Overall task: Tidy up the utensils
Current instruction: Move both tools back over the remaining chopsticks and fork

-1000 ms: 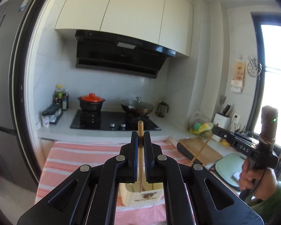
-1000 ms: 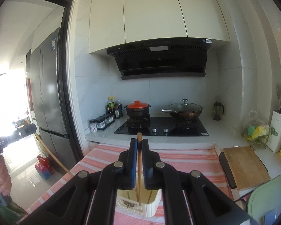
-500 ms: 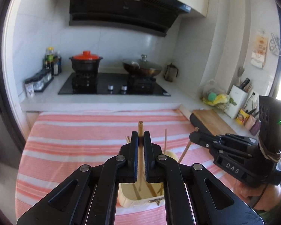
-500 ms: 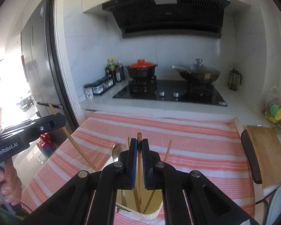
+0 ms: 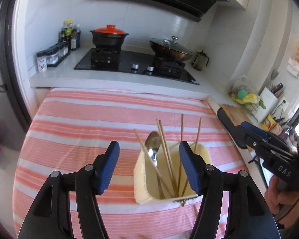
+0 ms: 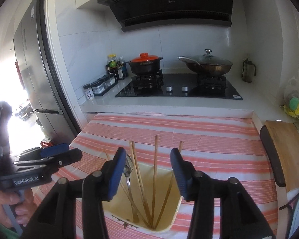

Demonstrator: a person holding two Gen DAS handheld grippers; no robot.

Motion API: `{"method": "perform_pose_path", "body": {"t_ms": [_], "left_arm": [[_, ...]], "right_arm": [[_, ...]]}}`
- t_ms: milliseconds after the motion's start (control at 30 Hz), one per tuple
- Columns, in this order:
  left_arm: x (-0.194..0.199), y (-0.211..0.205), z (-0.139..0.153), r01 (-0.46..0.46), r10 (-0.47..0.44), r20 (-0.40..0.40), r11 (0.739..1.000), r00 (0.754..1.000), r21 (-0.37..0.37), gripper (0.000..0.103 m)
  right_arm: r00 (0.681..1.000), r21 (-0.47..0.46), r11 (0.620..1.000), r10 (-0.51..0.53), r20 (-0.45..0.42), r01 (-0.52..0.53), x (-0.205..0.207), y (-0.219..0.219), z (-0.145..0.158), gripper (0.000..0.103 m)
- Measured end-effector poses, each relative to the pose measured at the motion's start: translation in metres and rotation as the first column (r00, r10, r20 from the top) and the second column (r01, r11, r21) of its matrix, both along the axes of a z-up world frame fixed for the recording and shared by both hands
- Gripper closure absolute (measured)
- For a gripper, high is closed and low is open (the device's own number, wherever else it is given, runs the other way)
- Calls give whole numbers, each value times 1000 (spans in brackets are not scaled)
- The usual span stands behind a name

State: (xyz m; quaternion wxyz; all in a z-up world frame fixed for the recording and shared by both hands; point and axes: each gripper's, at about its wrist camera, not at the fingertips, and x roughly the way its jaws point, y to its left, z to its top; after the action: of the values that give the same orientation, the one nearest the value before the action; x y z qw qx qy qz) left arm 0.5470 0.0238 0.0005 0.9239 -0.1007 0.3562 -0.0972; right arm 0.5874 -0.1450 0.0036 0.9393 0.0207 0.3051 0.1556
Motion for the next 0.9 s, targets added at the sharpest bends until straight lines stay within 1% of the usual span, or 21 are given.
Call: {"method": "perform_pose_path", "body": {"t_ms": [133, 200, 267, 367, 500, 600, 667, 733, 800, 900], "left_arm": [[-47, 15, 4, 30, -30, -3, 998, 1000, 52, 31], [-74, 20, -2, 53, -52, -11, 995, 999, 87, 28], [-104, 24, -14, 76, -73, -24, 991, 997, 113, 24], [-152, 26, -47, 87, -81, -53, 989, 995, 120, 22], [-212, 23, -103, 54, -43, -94, 992, 995, 115, 22], [-245, 22, -137, 18, -8, -134, 997, 991, 69, 22], [-261, 23, -152, -8, 15, -138, 999, 990, 52, 22], [-268, 22, -162, -29, 37, -151, 998, 988, 56, 22], [-271, 21, -169, -33, 43, -175, 998, 984, 59, 22], [-274, 21, -172, -38, 48, -176, 997, 983, 61, 22]], "right_arm": [[1000, -28, 999, 19, -3, -19, -44, -12, 8, 55], [1000, -47, 999, 19, -15, -20, -70, -20, 5, 55], [1000, -73, 997, 14, -23, -16, -100, -28, -5, 55], [1000, -115, 993, -19, -24, 16, -149, -39, -37, 55], [994, -147, 985, -102, -42, 95, -217, -51, -103, 55], [980, -157, 972, -187, -70, 175, -260, -62, -150, 55], [965, -150, 962, -245, -98, 229, -280, -73, -175, 55], [949, -137, 954, -285, -134, 267, -293, -84, -193, 55], [938, -132, 948, -308, -161, 289, -301, -94, -204, 55], [930, -134, 940, -332, -158, 313, -308, -100, -209, 55]]}}
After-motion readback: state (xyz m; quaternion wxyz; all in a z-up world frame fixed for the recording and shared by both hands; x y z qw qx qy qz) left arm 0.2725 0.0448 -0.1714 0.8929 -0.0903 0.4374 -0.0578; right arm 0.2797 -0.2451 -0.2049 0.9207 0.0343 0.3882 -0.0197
